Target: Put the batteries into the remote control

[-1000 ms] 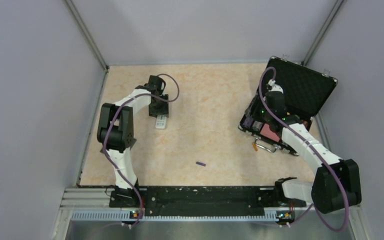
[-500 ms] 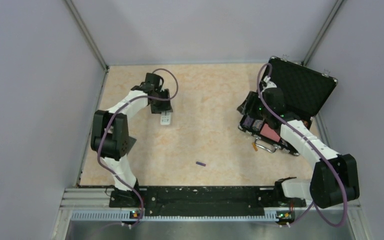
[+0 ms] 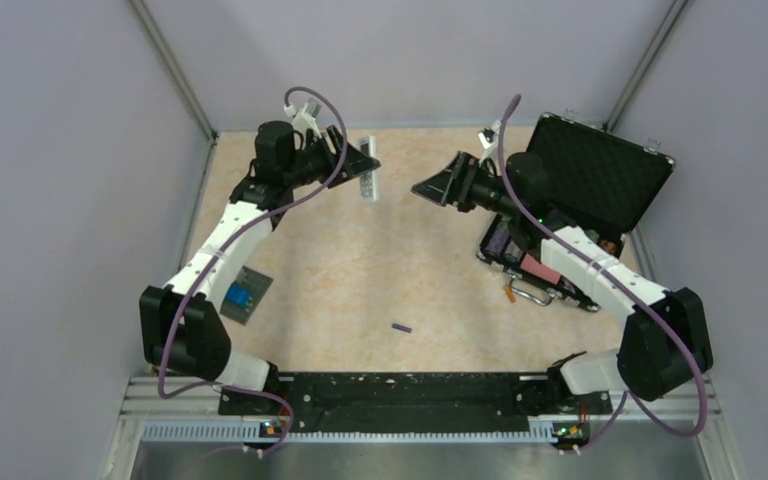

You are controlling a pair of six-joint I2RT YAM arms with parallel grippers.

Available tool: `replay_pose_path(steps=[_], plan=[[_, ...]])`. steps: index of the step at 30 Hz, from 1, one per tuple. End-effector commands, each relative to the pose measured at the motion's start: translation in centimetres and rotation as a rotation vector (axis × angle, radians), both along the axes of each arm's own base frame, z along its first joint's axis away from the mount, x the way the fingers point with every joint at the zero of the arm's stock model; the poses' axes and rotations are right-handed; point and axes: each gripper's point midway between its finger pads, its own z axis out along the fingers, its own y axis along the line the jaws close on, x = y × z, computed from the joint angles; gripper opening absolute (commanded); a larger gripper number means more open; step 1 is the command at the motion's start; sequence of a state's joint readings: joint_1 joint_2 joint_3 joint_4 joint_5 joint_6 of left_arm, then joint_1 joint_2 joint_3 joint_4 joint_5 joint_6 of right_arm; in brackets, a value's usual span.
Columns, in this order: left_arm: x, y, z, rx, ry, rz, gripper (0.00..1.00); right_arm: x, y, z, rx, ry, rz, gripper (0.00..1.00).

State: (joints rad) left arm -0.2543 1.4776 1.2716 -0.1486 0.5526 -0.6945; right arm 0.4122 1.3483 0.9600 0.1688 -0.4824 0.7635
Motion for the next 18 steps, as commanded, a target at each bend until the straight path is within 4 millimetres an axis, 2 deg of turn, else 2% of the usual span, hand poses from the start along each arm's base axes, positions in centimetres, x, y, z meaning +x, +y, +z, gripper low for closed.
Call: replay_pose_path(steps=[1,3,7,13,18], plan=[[-3.4,-2.6,8.2,-0.233,-0.149,-0.172,0.2,-1.9,3.9,8.8,0.192,-0.177,0.149,0.85],[-4.5,-3.2,9.7,-0.275,-0.174,-0.218,0.21,-2.6,4.9,10.2,0.238,-0.191,0.204,0.87],[-6.2,-4.3,11.7,-0.328,-0.198,-0.298,0.21,-3.2,5.9,11.3,0.29,-0.215,0.262,0.88],[-7.3,-4.9,13.1,-0.371,-0.203,-0.339,0.21,-4.6,7.0,12.2,0.347,-0.216,0.342,0.88],[-7.8,-5.5,12.9,-0.373,-0.202,-0.374,0.21,-5.3,7.6,12.6,0.403,-0.172,0.396,0.85]])
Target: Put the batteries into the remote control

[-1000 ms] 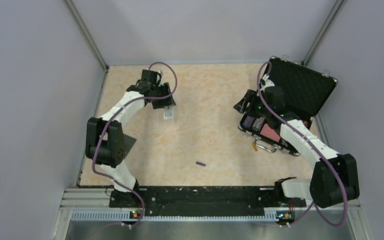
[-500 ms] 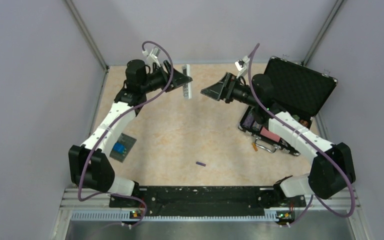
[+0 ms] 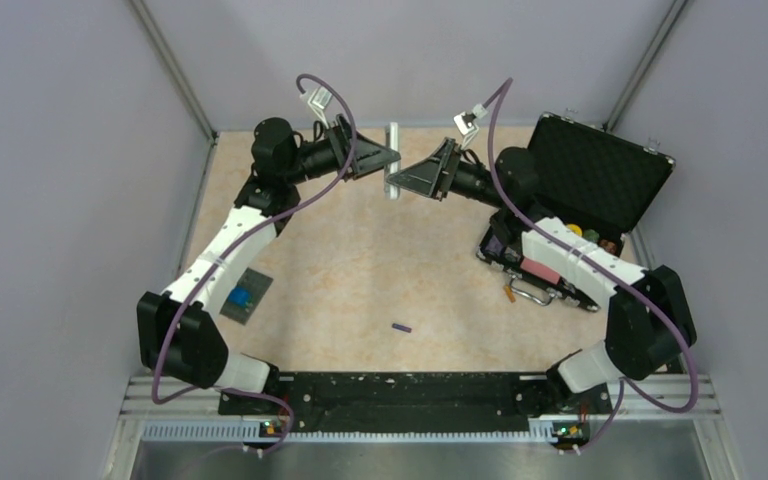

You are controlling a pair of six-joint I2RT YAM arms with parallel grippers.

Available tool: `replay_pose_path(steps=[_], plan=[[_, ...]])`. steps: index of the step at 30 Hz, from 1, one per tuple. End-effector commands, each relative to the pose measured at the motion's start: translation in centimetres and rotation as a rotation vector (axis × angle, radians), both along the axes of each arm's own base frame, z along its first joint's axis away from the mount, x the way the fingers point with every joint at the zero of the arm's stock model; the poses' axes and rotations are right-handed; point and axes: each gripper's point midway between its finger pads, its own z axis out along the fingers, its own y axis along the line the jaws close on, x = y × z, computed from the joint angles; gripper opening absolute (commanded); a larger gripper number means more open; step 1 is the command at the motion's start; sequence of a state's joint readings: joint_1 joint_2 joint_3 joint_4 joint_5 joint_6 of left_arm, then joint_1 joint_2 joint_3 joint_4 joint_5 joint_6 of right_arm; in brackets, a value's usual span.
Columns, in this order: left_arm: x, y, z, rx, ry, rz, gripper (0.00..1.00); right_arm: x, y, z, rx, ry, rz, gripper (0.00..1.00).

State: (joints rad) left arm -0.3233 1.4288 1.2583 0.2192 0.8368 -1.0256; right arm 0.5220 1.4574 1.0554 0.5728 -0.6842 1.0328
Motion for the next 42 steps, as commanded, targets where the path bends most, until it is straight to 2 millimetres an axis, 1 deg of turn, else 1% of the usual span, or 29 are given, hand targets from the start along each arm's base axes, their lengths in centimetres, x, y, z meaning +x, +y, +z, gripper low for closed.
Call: replay_pose_path(steps=[1,4,11,18,21,24,28,29,32,34,36,37,38,40,42], plan=[[-1.9,-0.2,3.1,-0.051,-0.106,-0.054,0.21,-1.8,0.8,3.6,0.092,-0.043,0.105,0.85],[-1.9,-0.3,3.0,-0.051,-0.105,-0.058,0.21,-2.3,0.8,4.0,0.11,-0.051,0.127,0.82],[-1.9,-0.4,3.1,-0.063,-0.097,-0.057,0.21,-2.6,0.8,3.6,0.094,-0.054,0.13,0.72],[-2.1,-0.7,3.2,-0.079,-0.094,-0.075,0.21,-2.8,1.2,3.7,0.1,-0.075,0.146,0.67],[-2.1,-0.7,3.0,-0.076,-0.094,-0.073,0.21,-2.8,1.2,3.5,0.094,-0.08,0.147,0.62],[-2.1,-0.7,2.9,-0.075,-0.091,-0.072,0.21,-2.9,1.3,3.5,0.088,-0.09,0.147,0.54],[-2.2,-0.8,2.6,-0.069,-0.094,-0.077,0.23,-2.8,1.4,3.4,0.083,-0.094,0.144,0.35],[-2.3,-0.8,2.6,-0.066,-0.105,-0.082,0.25,-2.8,1.5,3.3,0.083,-0.092,0.144,0.32],[-2.5,-0.7,2.7,-0.047,-0.147,-0.085,0.33,-2.8,1.5,3.0,0.076,-0.084,0.14,0.27],[-2.5,-0.6,2.6,-0.023,-0.173,-0.074,0.48,-2.6,1.5,2.9,0.064,-0.085,0.127,0.26],[-2.1,-0.2,2.5,0.012,-0.194,-0.035,0.64,-2.3,1.4,2.7,0.031,-0.084,0.093,0.22],[-1.9,0.0,2.6,0.027,-0.207,-0.006,0.71,-2.4,1.4,2.8,-0.003,-0.118,0.068,0.22],[-1.7,0.2,2.8,0.042,-0.216,0.022,0.76,-2.3,1.4,2.9,-0.039,-0.145,0.04,0.22],[-1.1,0.7,3.0,0.081,-0.238,0.071,0.8,-2.2,1.6,2.4,-0.122,-0.166,-0.008,0.22],[-0.8,0.9,3.3,0.101,-0.242,0.095,0.82,-1.9,1.6,1.9,-0.183,-0.174,-0.046,0.21]])
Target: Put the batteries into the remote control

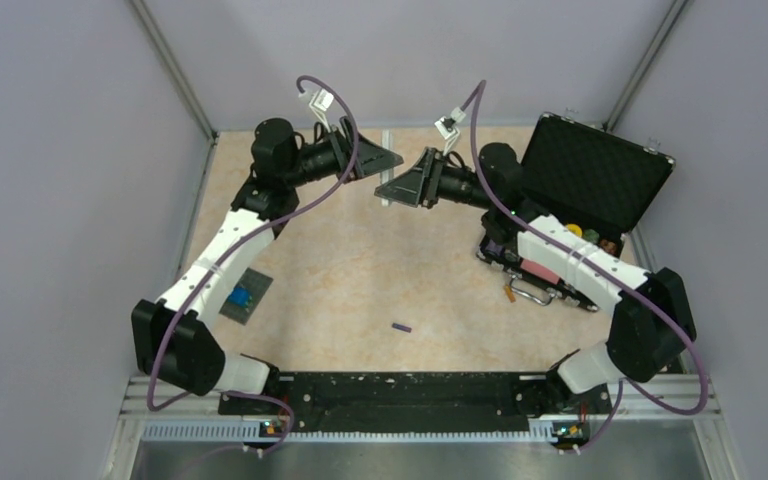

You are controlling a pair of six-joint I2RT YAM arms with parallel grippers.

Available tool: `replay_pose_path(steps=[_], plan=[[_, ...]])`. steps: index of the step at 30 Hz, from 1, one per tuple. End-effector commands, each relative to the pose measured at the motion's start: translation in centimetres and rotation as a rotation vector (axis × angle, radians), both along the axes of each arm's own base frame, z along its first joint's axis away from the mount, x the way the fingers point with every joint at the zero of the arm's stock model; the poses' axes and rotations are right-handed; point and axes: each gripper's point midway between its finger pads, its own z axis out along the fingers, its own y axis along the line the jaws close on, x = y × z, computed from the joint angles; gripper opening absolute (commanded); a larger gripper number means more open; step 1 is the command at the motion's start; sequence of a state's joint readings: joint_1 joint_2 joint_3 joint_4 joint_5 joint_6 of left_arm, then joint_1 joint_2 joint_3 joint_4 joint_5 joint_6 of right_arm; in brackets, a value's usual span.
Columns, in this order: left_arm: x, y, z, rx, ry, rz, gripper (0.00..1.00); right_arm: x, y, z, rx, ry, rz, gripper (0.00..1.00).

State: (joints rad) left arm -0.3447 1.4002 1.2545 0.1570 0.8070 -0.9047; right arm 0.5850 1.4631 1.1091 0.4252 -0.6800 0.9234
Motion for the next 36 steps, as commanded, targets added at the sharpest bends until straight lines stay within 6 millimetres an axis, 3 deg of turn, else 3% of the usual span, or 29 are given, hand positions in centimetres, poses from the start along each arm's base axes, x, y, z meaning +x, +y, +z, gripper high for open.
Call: replay_pose_path(steps=[1,9,15,22,36], plan=[[-0.1,1.0,3.8,0.043,-0.163,0.083,0.82,-0.1,-0.4,2.9,-0.109,-0.167,-0.108,0.2],[2.4,2.3,0.7,0.167,-0.028,0.241,0.78,1.0,0.0,0.5,-0.312,-0.245,-0.231,0.19],[3.2,2.4,-0.5,0.242,0.007,0.259,0.73,1.3,0.6,-1.0,-0.418,-0.283,-0.282,0.17],[3.2,3.1,-2.5,0.329,0.016,0.291,0.61,2.0,0.6,-1.8,-0.498,-0.293,-0.314,0.16],[3.6,3.3,-4.4,0.422,0.035,0.309,0.56,1.7,1.1,-3.3,-0.582,-0.344,-0.258,0.16]])
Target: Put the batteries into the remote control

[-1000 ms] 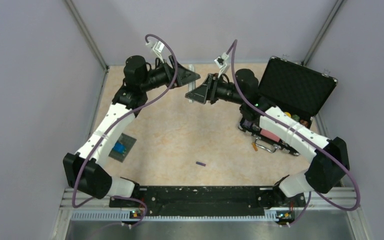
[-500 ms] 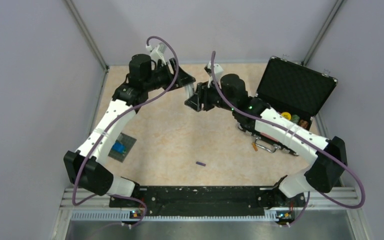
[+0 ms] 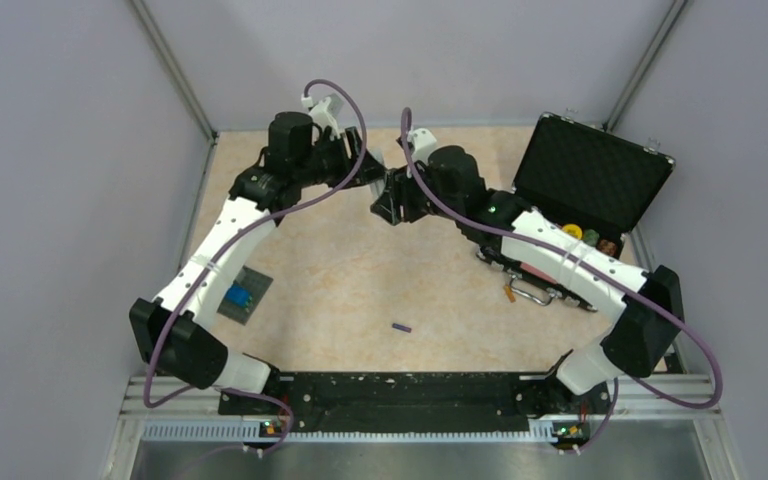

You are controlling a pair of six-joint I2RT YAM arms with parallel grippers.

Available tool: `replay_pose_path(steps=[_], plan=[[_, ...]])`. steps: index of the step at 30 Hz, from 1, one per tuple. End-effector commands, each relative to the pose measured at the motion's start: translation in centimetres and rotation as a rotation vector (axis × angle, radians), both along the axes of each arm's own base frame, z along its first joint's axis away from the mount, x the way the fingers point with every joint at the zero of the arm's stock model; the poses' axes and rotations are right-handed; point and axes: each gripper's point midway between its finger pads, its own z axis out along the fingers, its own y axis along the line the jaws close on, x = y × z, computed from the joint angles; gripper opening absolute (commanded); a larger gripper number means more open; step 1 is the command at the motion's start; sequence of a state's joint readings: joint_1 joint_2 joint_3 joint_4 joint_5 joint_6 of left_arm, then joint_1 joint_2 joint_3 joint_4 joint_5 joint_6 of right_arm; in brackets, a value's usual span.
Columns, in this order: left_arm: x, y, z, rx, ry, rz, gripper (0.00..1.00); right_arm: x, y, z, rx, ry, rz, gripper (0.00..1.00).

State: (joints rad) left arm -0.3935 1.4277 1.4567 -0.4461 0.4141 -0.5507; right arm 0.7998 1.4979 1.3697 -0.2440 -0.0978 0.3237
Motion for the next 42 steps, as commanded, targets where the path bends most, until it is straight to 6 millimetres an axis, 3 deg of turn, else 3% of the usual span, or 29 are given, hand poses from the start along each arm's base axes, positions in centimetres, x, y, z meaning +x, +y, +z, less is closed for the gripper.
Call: replay_pose_path(steps=[1,5,9,12,14,18,25,29,32,35,36,39,41,42], plan=[[1.0,0.2,1.3,0.008,-0.037,0.028,0.59,-0.2,0.7,2.2,0.002,-0.076,0.039,0.16],[1.1,-0.2,1.2,-0.01,-0.017,0.024,0.65,-0.3,0.5,1.4,-0.022,-0.074,0.043,0.16],[1.3,-0.1,1.3,0.015,-0.036,0.016,0.5,-0.3,0.7,1.3,-0.022,-0.07,0.048,0.15],[1.3,0.2,1.6,0.038,-0.048,0.019,0.47,-0.3,0.9,1.3,-0.022,-0.068,0.061,0.15],[1.3,0.3,1.8,0.041,-0.049,0.017,0.47,-0.3,1.0,1.2,-0.025,-0.065,0.064,0.15],[0.9,-0.2,1.4,0.019,-0.018,-0.006,0.6,-0.3,1.0,0.8,-0.033,-0.061,0.067,0.15],[0.3,-0.5,0.4,0.001,0.019,-0.021,0.54,-0.4,1.0,1.1,-0.023,-0.058,0.068,0.16],[0.5,-0.4,0.2,0.004,0.025,-0.002,0.44,-0.5,1.1,0.9,-0.024,-0.054,0.072,0.17],[0.5,-0.5,0.1,-0.005,0.039,0.002,0.3,-0.8,1.0,1.1,-0.01,-0.046,0.072,0.21],[0.5,-0.6,0.1,-0.011,0.047,-0.005,0.01,-0.9,0.9,1.6,0.011,-0.051,0.066,0.29],[0.4,-0.5,0.3,-0.009,0.04,-0.005,0.0,-1.0,0.9,1.9,0.021,-0.052,0.064,0.34],[0.2,-0.1,1.3,-0.006,0.004,0.009,0.0,-1.2,0.6,3.3,0.072,-0.072,0.047,0.8],[0.0,0.3,2.5,-0.01,-0.033,0.016,0.0,-1.5,0.1,4.9,0.137,-0.108,0.028,0.96],[-0.1,0.4,3.0,-0.015,-0.05,0.019,0.0,-1.7,-0.3,5.6,0.168,-0.114,0.019,0.99]])
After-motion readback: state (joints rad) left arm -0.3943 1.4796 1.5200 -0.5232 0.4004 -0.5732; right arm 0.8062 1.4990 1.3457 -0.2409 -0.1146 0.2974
